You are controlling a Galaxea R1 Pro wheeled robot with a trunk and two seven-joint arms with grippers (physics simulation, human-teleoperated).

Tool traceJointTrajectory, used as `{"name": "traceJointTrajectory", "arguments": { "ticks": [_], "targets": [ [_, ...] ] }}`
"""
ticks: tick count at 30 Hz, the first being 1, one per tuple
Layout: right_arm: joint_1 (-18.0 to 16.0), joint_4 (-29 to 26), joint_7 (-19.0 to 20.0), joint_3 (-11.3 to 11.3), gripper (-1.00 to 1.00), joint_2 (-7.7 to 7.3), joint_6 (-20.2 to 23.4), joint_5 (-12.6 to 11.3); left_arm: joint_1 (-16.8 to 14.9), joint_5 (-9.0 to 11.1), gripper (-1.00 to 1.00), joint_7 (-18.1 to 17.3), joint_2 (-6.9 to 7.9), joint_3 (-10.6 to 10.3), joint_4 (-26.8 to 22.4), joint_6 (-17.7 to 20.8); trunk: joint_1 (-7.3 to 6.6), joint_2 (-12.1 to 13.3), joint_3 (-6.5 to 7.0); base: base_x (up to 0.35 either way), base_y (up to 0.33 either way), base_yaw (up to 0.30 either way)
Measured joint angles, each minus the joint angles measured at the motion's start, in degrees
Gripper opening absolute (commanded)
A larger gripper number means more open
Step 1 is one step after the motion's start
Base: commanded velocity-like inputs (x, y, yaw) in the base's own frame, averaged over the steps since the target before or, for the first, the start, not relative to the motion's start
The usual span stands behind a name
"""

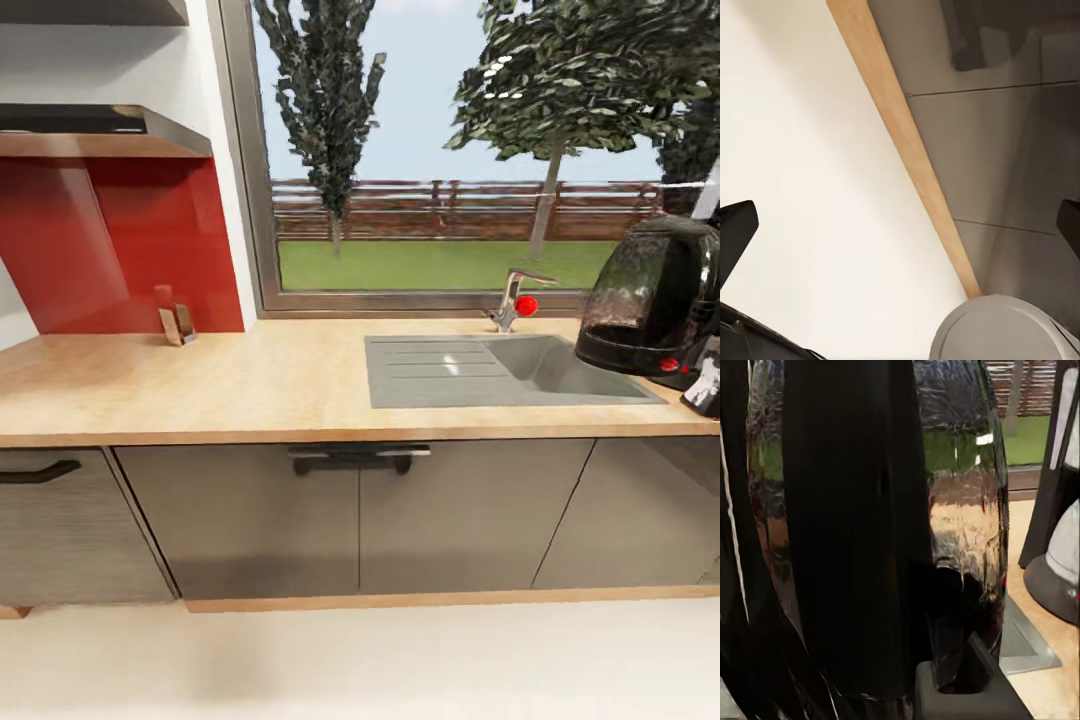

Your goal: Set up a coffee station on the kitchen countertop: keep the coffee maker on the countertop, move the bottle of coffee from the kitchen shelf to the counter next to the coffee maker, place a paper coffee filter on top of the coffee maker, put the saucer next to the coffee maker with the coffee cup on the saucer, and place the electric kettle next to the coffee maker.

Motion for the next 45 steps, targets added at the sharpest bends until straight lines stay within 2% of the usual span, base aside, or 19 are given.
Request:
{"name": "traceJointTrajectory", "arguments": {
  "ticks": [31, 33, 36, 37, 38, 39, 40, 41, 42, 44, 45],
  "targets": [
    [0.0, 0.0, 0.0, 0.3, -1.00, 0.39, 0.0, 0.0, 0.0, 0.0, 1.00, 0.0, -0.01, 0.0, 0.0, 0.0, 0.00, 0.0, 0.00, 0.000, 0.000, -0.279],
    [0.0, 0.1, 0.0, 0.6, -1.00, 1.02, 0.0, -0.1, 0.0, 0.0, 1.00, 0.0, -0.01, 0.0, 0.0, 0.0, 0.00, 0.0, 0.00, 0.000, 0.000, -0.280],
    [0.0, 0.0, -0.1, 3.7, -1.00, 2.06, 0.0, -0.5, 0.0, 0.0, 1.00, 0.0, 0.00, 0.0, 0.0, 0.0, 0.00, 0.0, 0.00, 0.000, 0.000, -0.282],
    [0.0, 0.0, -0.2, 5.9, -1.00, 2.56, -0.3, 0.4, 0.0, 0.0, 1.00, 0.0, -0.02, 0.0, 0.0, 0.0, 0.00, 0.0, -0.01, 0.000, 0.000, -0.285],
    [0.0, 0.0, -0.5, 9.1, -1.00, 4.11, -0.7, 1.4, 0.0, 0.0, 1.00, 0.0, -0.01, 0.0, 0.0, 0.0, 0.00, 0.0, 0.00, 0.000, 0.000, -0.285],
    [0.0, 0.0, -0.2, 10.0, -1.00, 4.65, 0.4, -2.1, 0.0, 0.0, 1.00, 0.0, -0.01, 0.0, 0.0, 0.0, 0.00, 0.0, 0.00, 0.000, 0.000, -0.285],
    [0.0, 0.0, -0.4, 10.6, -1.00, 5.79, 0.2, -1.6, 0.0, 0.0, 1.00, 0.0, -0.02, 0.0, 0.0, 0.0, 0.00, 0.0, 0.00, 0.000, 0.000, -0.286],
    [0.0, 0.0, -0.6, 10.8, -1.00, 6.55, -0.2, -0.1, 0.0, 0.0, 1.00, 0.0, -0.04, 0.0, 0.0, 0.0, 0.00, 0.0, 0.00, 0.000, 0.000, -0.286],
    [0.0, 0.0, -0.8, 11.0, -1.00, 8.93, -0.8, 1.8, 0.0, 0.0, 1.00, 0.0, -0.03, -0.1, 0.0, 0.0, 0.00, 0.0, 0.00, 0.000, 0.000, -0.286],
    [-0.1, 0.0, -1.4, 12.2, -1.00, 11.82, 0.3, -2.0, 0.0, 0.0, 1.00, 0.0, -0.04, -0.1, 0.0, 0.0, 0.00, 0.0, 0.00, 0.000, 0.000, -0.286],
    [-0.3, 0.0, -2.1, 12.6, -1.00, 12.63, 0.0, -0.9, 0.0, 0.0, 1.00, 0.0, -0.05, -0.1, 0.0, 0.0, 0.00, 0.0, 0.00, 0.000, 0.000, -0.286]
  ]
}}
